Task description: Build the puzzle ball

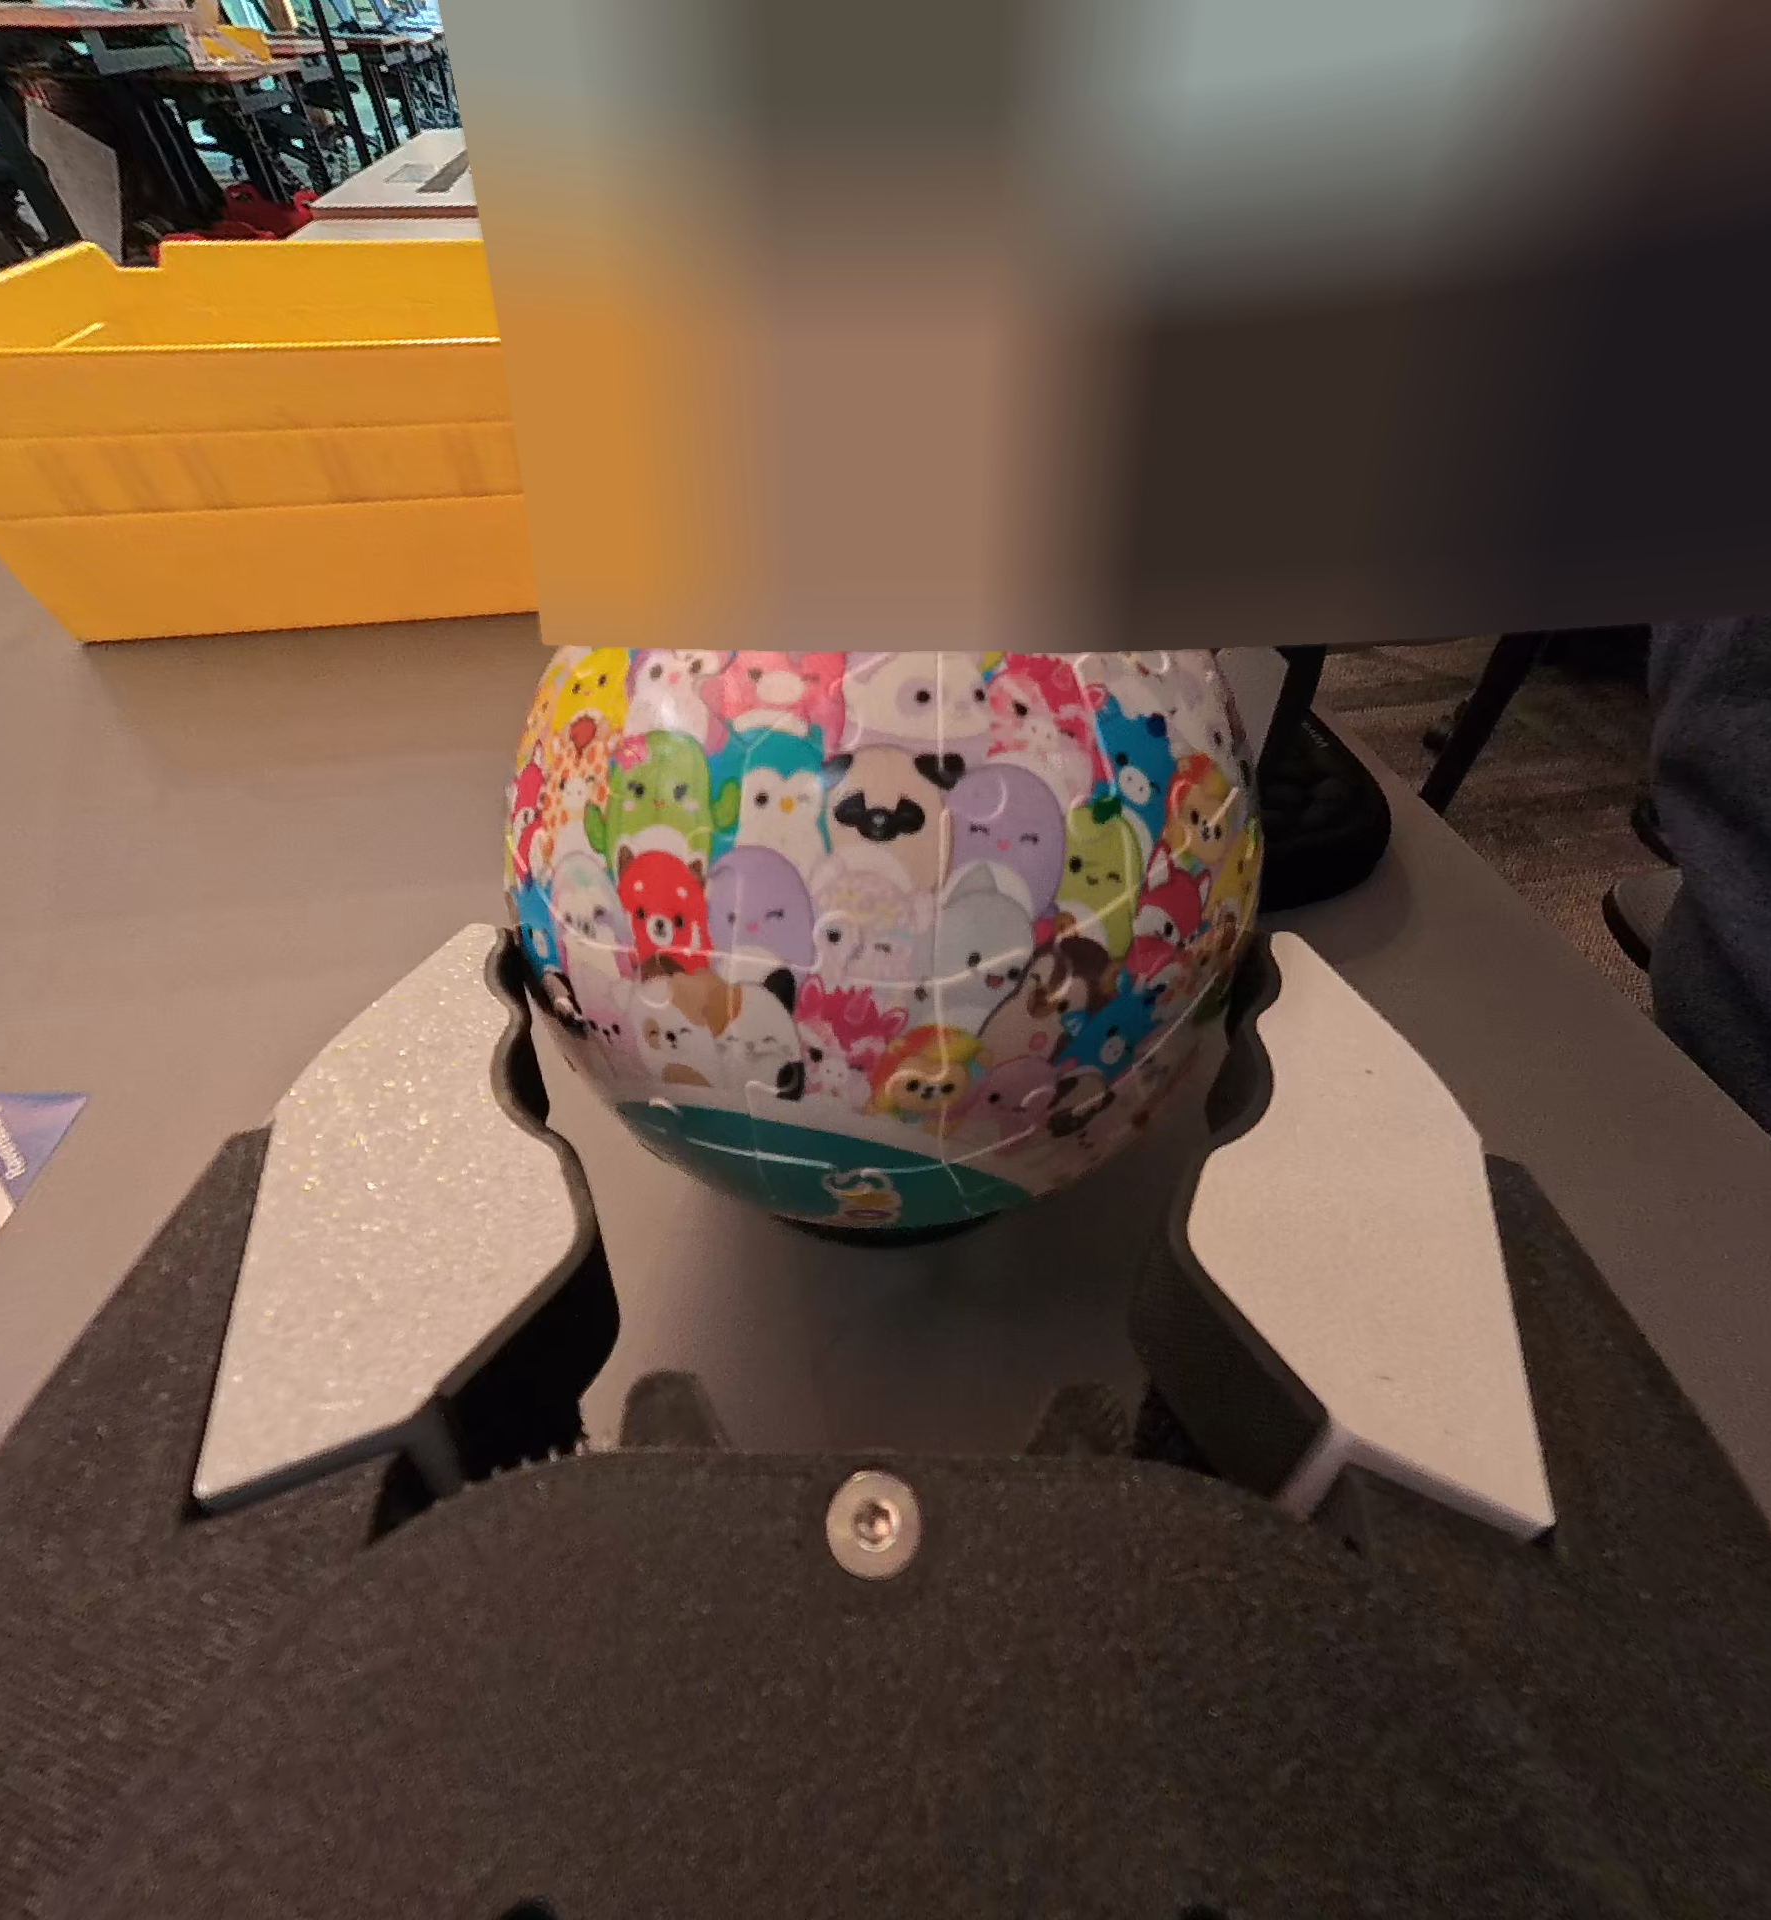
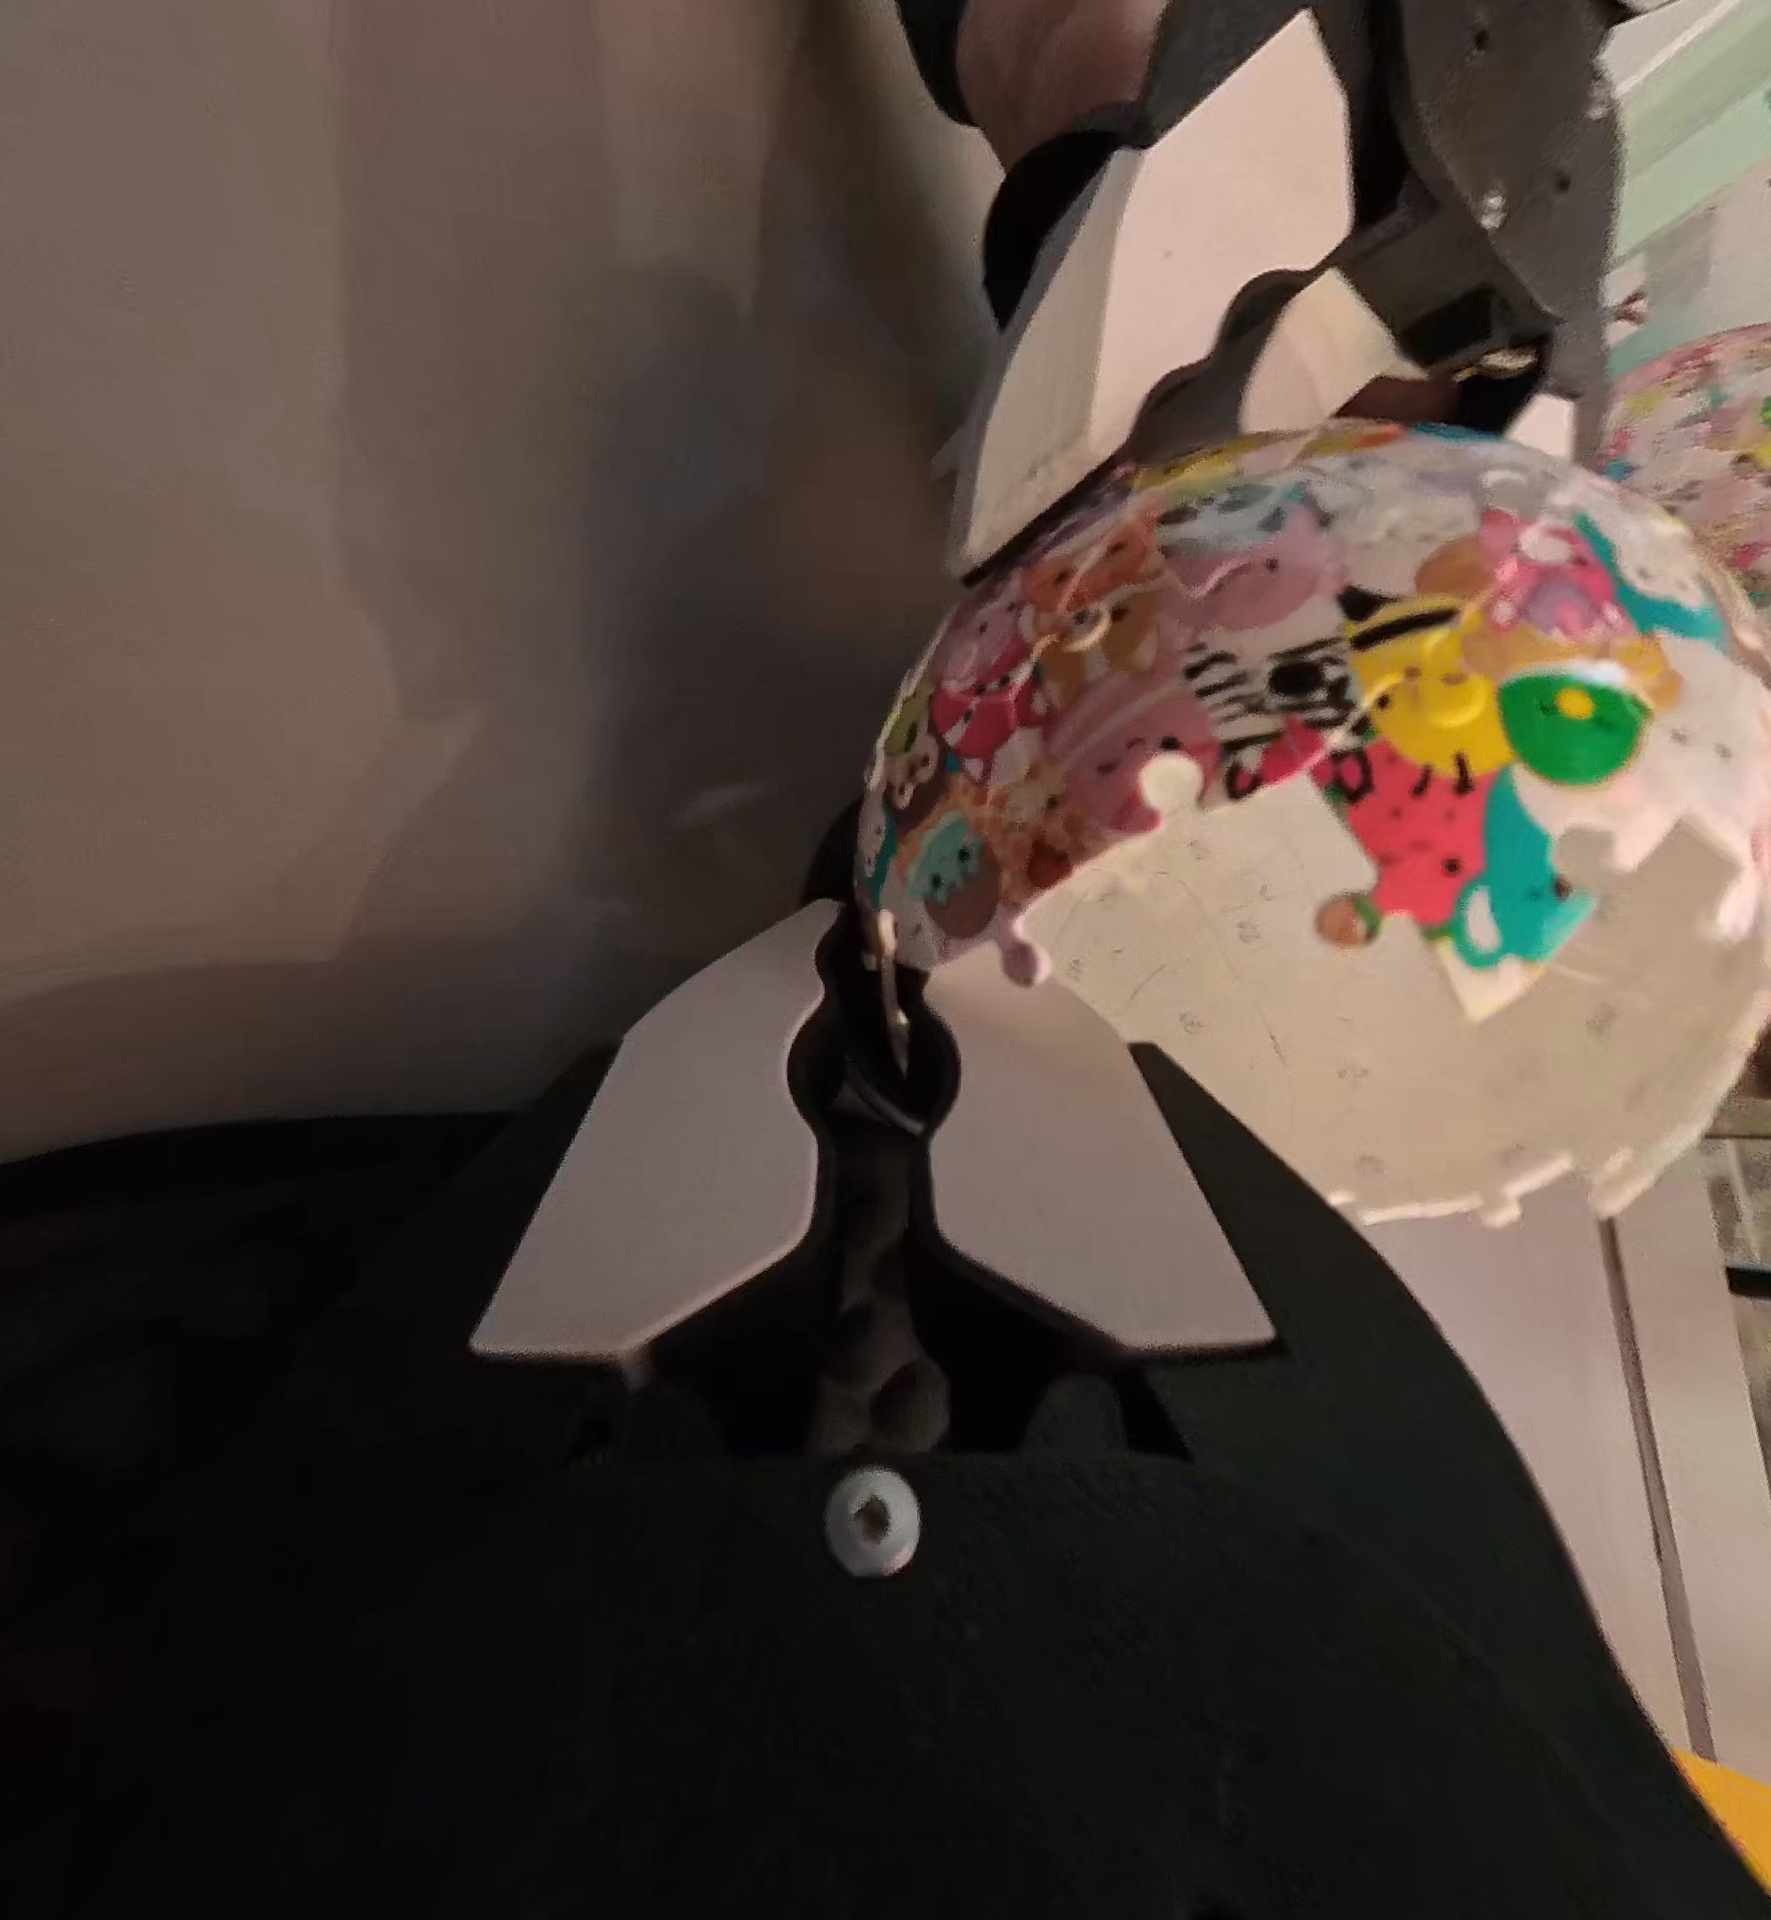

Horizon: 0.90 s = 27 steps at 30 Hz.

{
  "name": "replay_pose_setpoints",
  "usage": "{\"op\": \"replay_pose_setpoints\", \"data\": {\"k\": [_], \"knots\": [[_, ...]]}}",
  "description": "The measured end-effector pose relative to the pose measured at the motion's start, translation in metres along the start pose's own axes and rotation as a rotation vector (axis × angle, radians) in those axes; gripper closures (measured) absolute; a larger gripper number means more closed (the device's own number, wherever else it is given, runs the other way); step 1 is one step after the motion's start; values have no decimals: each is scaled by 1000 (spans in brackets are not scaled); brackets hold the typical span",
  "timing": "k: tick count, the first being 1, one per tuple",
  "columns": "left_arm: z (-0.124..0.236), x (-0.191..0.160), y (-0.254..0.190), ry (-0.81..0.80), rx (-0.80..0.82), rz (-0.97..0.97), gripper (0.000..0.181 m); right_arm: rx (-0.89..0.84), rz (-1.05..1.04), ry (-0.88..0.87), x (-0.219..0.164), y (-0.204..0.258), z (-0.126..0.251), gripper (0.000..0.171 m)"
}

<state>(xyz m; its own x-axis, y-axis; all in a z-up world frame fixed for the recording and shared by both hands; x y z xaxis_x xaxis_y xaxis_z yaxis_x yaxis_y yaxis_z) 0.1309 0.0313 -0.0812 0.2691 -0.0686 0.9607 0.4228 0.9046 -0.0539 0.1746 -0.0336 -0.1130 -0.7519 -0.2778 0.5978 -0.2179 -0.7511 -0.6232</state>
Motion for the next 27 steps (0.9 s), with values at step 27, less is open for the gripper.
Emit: {"op": "replay_pose_setpoints", "data": {"k": [27], "knots": [[3, -3, -2, 16, -13, 0, 57, -56, 106, 66, -2, 2, 2, 158]]}}
Point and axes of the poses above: each gripper's, where its closed fingertips meet, z back along the fingers, x out of its top, y = z × x across the jaws, the point moved 3 cm from there along z, back along the fingers, and after that the axes turned 8 degrees about -x, right-handed, at the moved point
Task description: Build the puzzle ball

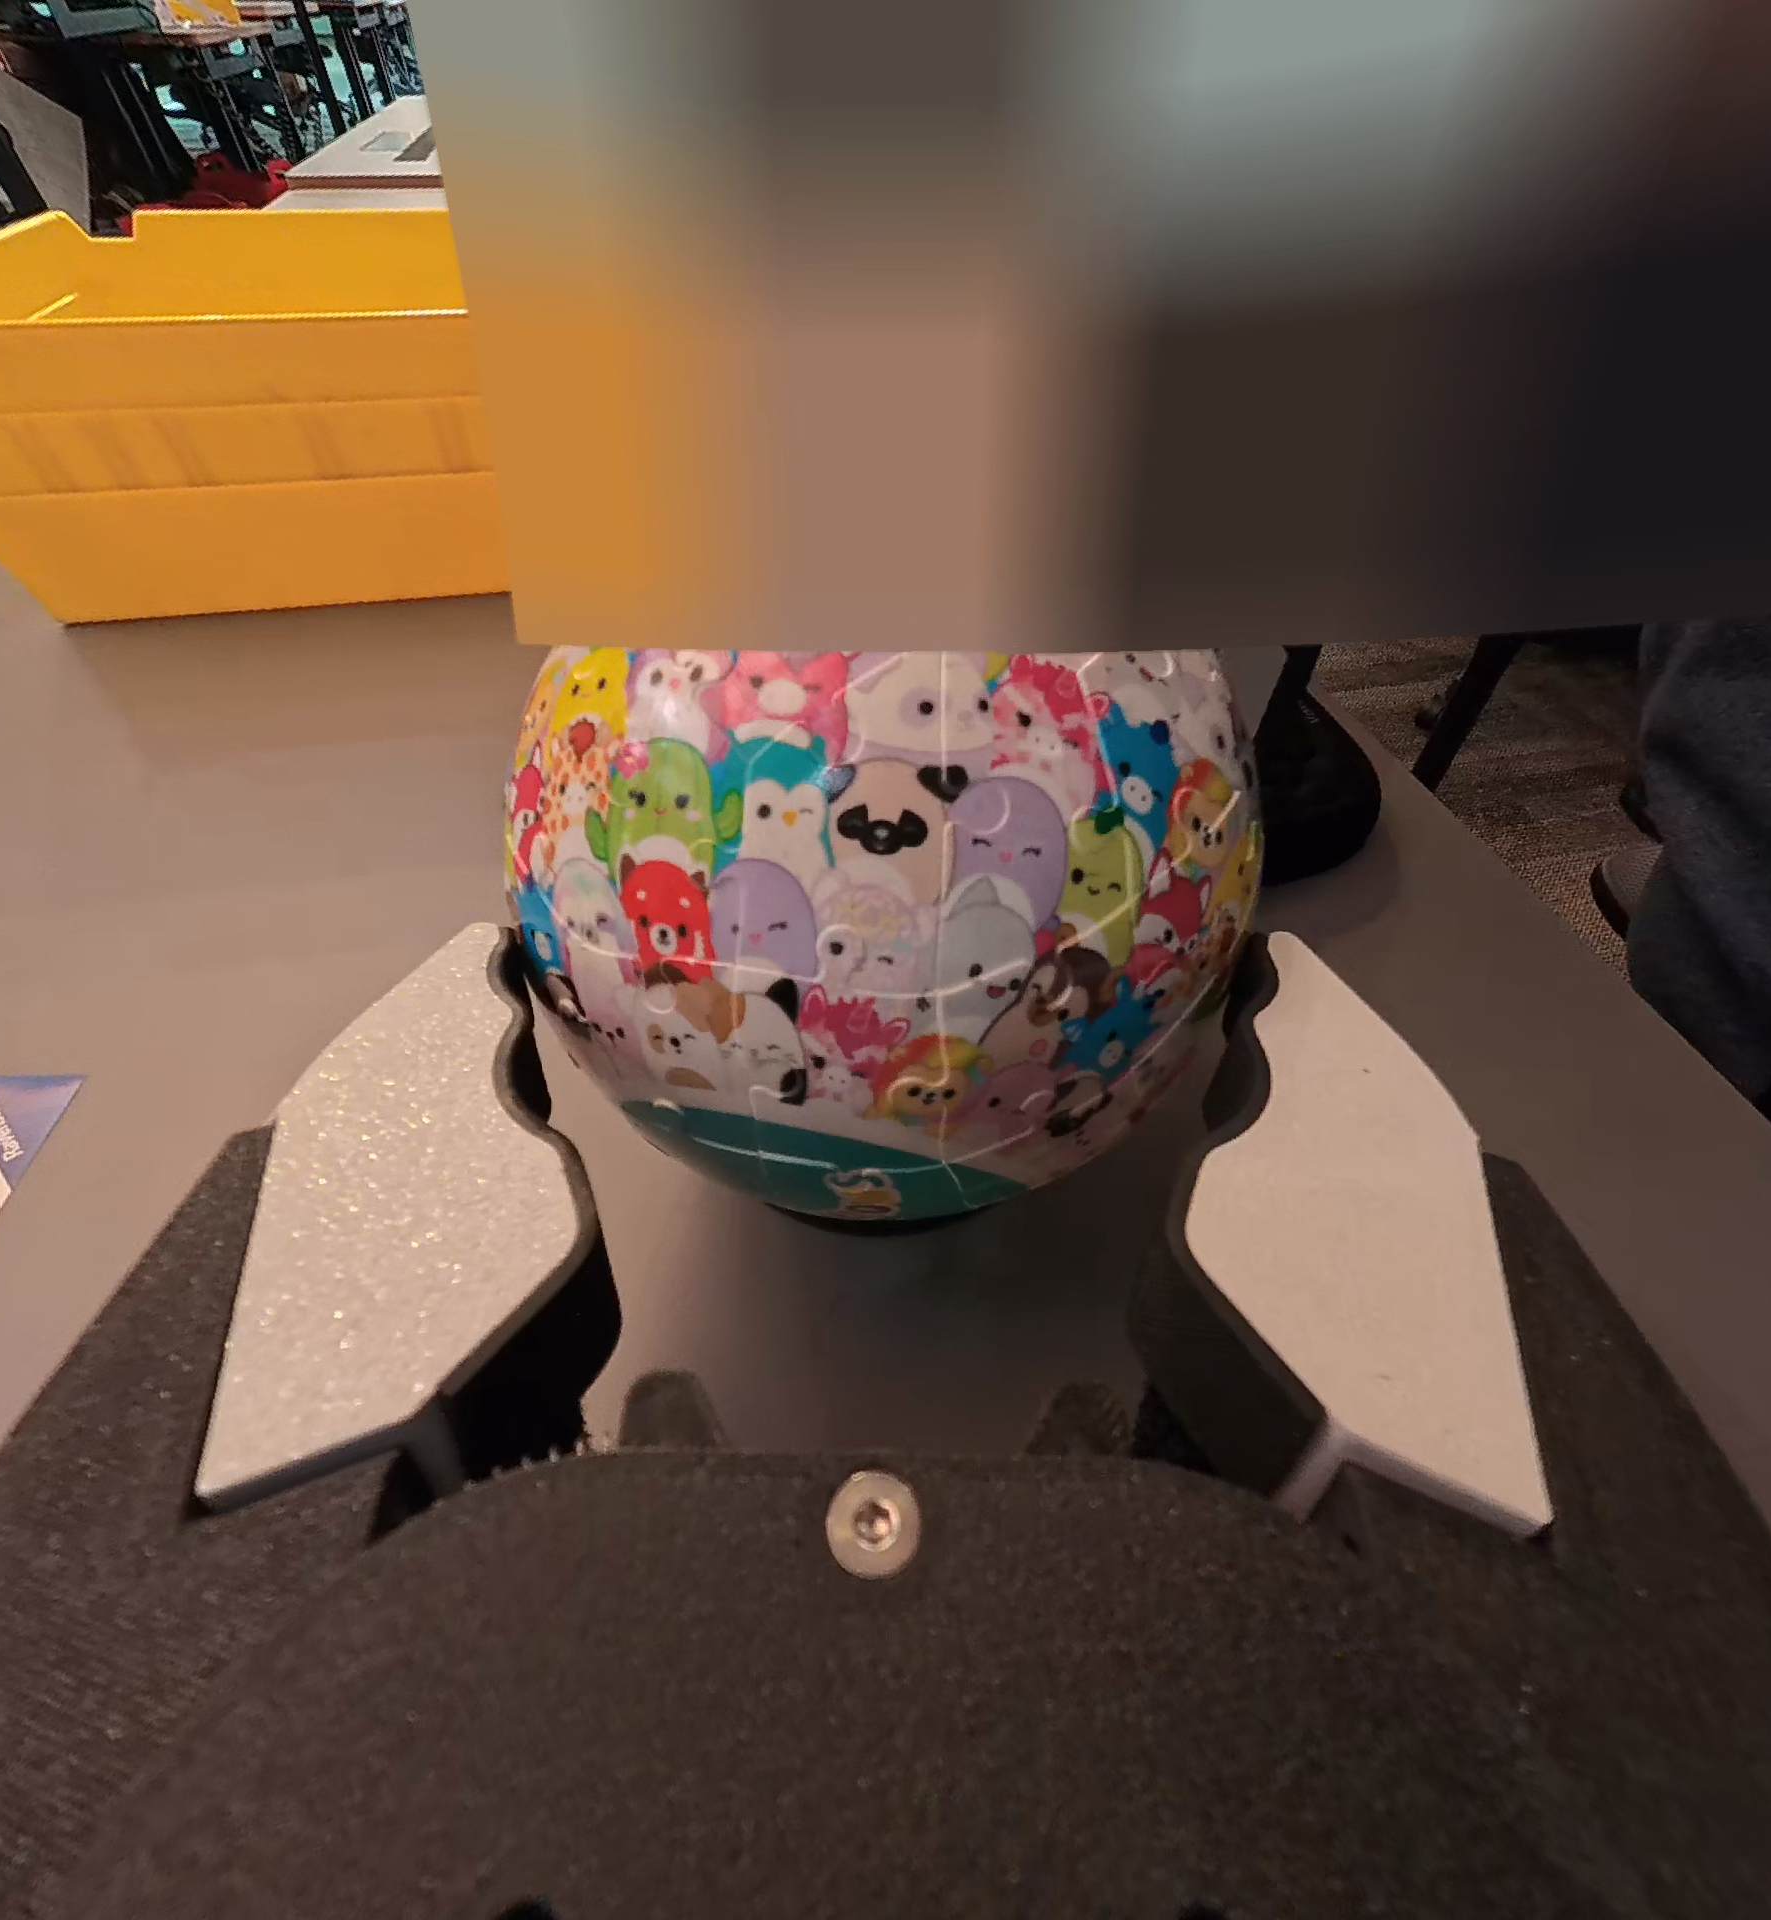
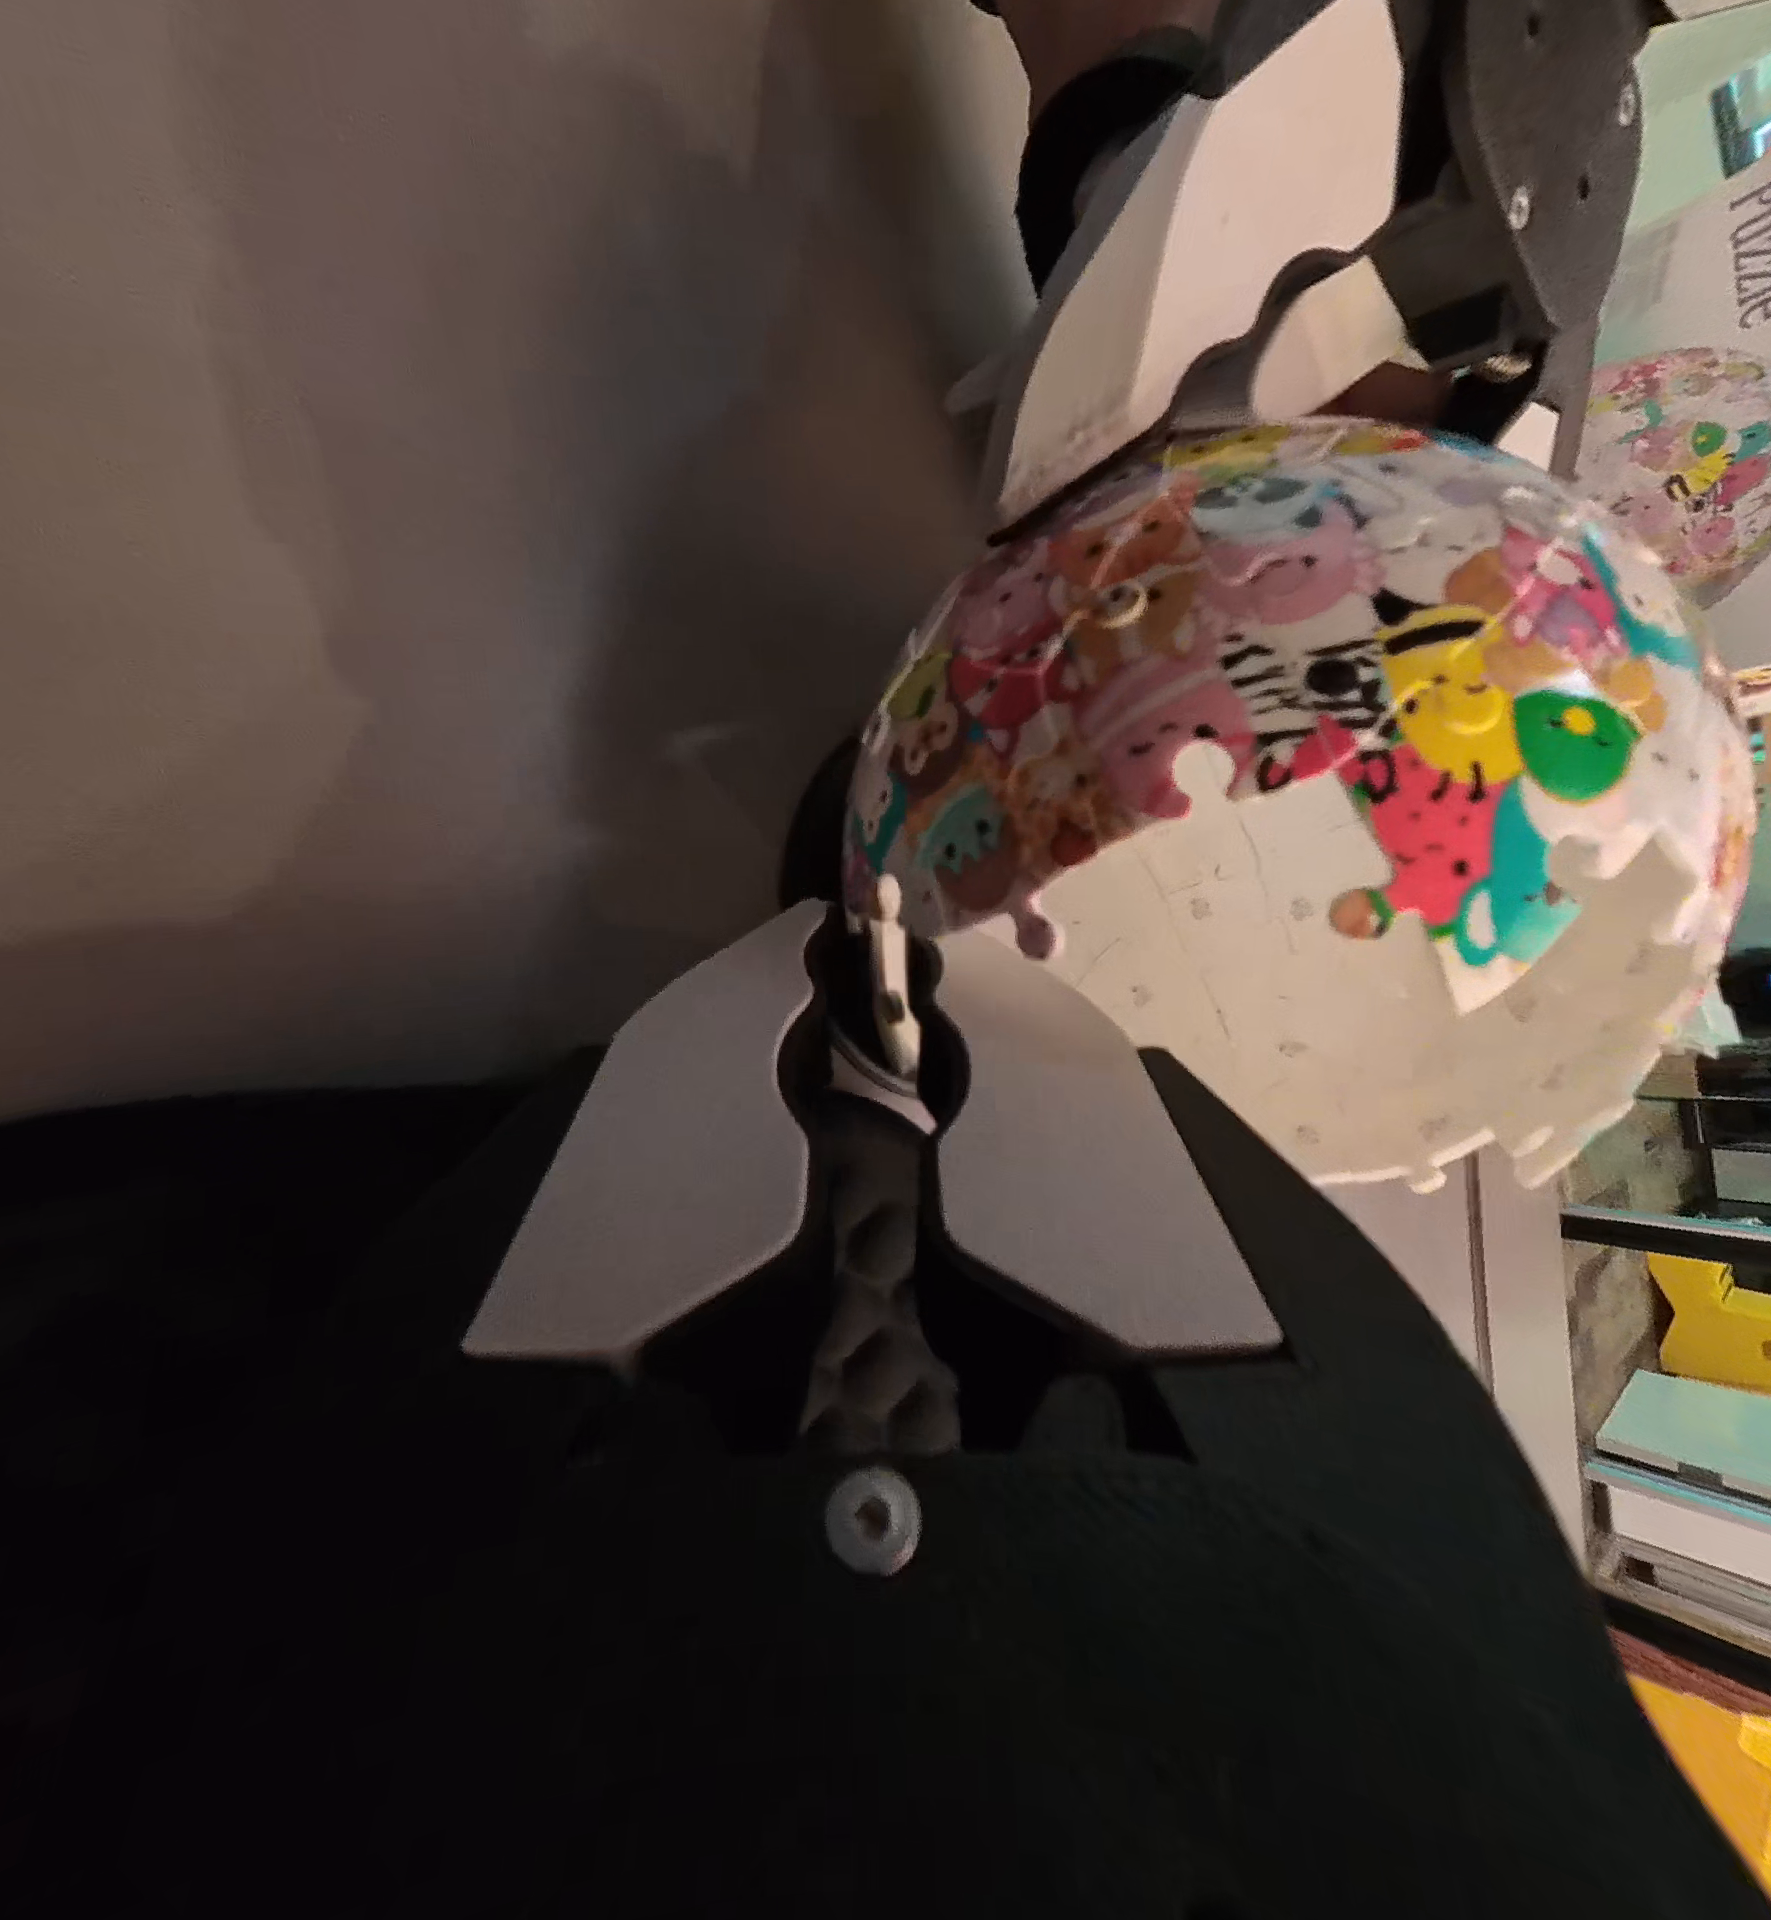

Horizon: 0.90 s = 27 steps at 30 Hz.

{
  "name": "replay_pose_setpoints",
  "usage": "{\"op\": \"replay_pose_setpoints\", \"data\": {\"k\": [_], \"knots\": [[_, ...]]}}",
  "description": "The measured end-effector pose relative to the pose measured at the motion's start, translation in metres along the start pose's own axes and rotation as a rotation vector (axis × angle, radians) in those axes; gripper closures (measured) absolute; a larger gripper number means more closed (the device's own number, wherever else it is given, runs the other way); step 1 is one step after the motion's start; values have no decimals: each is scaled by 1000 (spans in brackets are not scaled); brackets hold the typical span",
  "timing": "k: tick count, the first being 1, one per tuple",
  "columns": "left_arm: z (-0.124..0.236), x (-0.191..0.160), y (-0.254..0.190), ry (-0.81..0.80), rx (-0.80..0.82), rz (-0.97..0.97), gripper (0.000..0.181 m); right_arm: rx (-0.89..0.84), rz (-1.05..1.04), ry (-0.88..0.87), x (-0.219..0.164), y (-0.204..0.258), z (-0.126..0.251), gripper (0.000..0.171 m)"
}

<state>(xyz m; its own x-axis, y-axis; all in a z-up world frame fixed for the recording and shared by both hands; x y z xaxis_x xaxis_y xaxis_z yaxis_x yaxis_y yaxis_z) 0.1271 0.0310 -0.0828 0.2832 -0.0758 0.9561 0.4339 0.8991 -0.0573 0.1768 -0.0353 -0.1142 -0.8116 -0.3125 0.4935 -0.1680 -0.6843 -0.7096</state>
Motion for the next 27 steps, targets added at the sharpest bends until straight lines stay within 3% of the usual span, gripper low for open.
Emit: {"op": "replay_pose_setpoints", "data": {"k": [14, 27], "knots": [[1, 0, 1, -3, -2, 11, 57, -4, 73, 8, -3, 2, 2, 166], [-2, 2, -1, 12, -16, -13, 57, 127, 96, 38, -2, 5, 3, 166]]}}
Point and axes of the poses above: each gripper's, where its closed fingertips meet, z back along the fingers, x out of its top, y = z × x across the jaws, the point moved 3 cm from there along z, back along the fingers, and after that the axes turned 8 degrees about -x, right-handed, at the moved point
